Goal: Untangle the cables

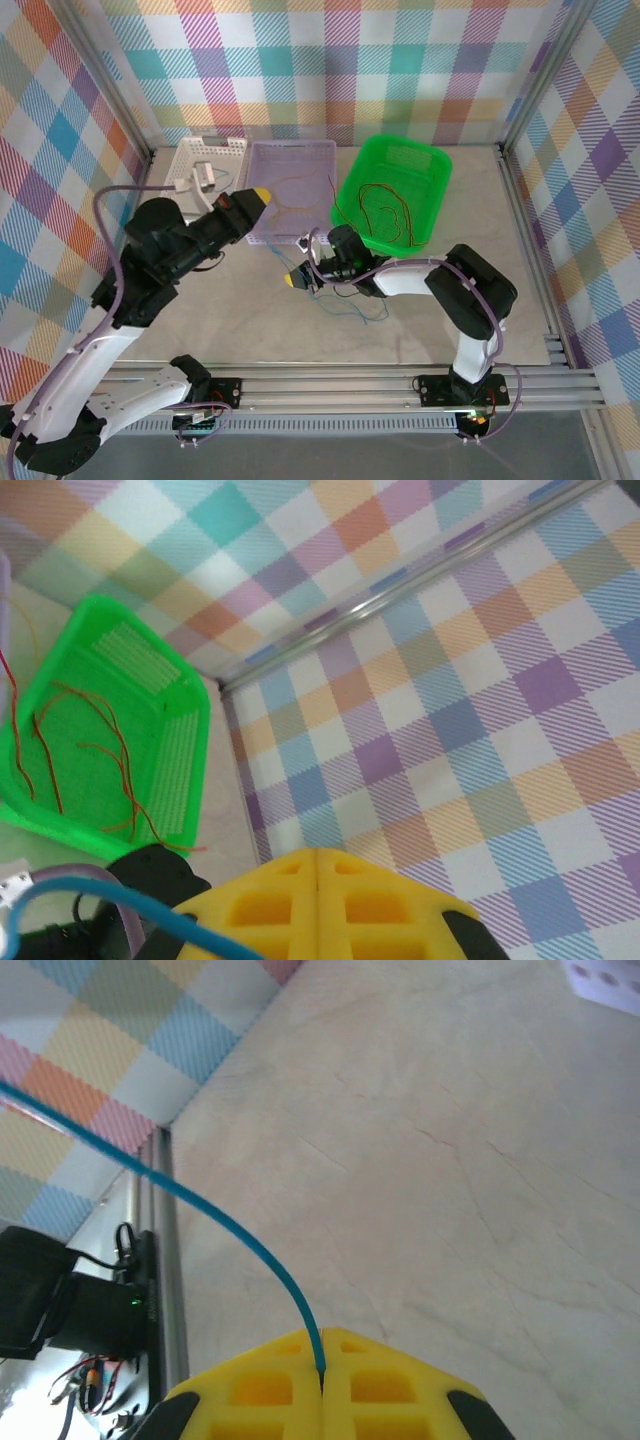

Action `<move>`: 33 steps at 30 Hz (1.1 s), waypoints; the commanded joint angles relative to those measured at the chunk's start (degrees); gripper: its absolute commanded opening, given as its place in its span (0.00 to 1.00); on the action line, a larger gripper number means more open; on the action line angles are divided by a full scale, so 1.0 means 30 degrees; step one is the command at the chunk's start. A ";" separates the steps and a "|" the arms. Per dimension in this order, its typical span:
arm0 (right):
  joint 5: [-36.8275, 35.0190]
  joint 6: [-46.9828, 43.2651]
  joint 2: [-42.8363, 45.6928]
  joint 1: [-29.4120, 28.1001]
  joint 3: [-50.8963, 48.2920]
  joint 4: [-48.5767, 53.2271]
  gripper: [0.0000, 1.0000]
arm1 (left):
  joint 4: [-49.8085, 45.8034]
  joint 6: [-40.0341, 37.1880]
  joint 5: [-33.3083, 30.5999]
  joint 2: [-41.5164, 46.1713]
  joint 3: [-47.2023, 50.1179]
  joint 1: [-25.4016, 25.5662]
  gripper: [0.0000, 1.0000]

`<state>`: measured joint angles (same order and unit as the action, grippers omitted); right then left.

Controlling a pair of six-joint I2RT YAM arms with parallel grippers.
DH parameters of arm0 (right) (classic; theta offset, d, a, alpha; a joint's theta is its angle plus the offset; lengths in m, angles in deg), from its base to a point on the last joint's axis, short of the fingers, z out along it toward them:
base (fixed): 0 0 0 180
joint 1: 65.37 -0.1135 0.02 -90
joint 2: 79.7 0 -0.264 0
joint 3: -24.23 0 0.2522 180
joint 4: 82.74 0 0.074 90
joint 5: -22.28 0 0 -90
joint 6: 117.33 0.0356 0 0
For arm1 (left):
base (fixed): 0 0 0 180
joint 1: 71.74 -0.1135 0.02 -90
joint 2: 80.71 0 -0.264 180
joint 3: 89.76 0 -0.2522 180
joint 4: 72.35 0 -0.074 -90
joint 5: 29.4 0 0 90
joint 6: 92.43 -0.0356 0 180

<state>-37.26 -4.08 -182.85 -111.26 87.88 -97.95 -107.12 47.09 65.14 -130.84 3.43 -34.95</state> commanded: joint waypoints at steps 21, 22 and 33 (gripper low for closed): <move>-0.8549 0.0365 0.7309 0.3431 -0.4485 0.5213 0.00 | -0.4751 -1.3787 -1.0406 -0.1355 -0.8259 -0.0165 0.00; -0.8687 0.0347 0.7845 0.3431 -0.4630 0.5290 0.00 | -0.4491 -1.4326 -1.0811 -0.1726 -0.8468 -0.0166 0.00; -0.8537 -0.0104 1.2588 0.3431 -0.5923 0.6632 0.00 | -0.2557 -1.7283 -1.1185 -0.5359 -1.1009 -0.1863 0.00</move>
<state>-63.79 -3.03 -147.99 -101.27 71.29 -79.55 -117.92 -1.24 31.85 -145.77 -27.13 -38.20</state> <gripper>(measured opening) 0.059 0.047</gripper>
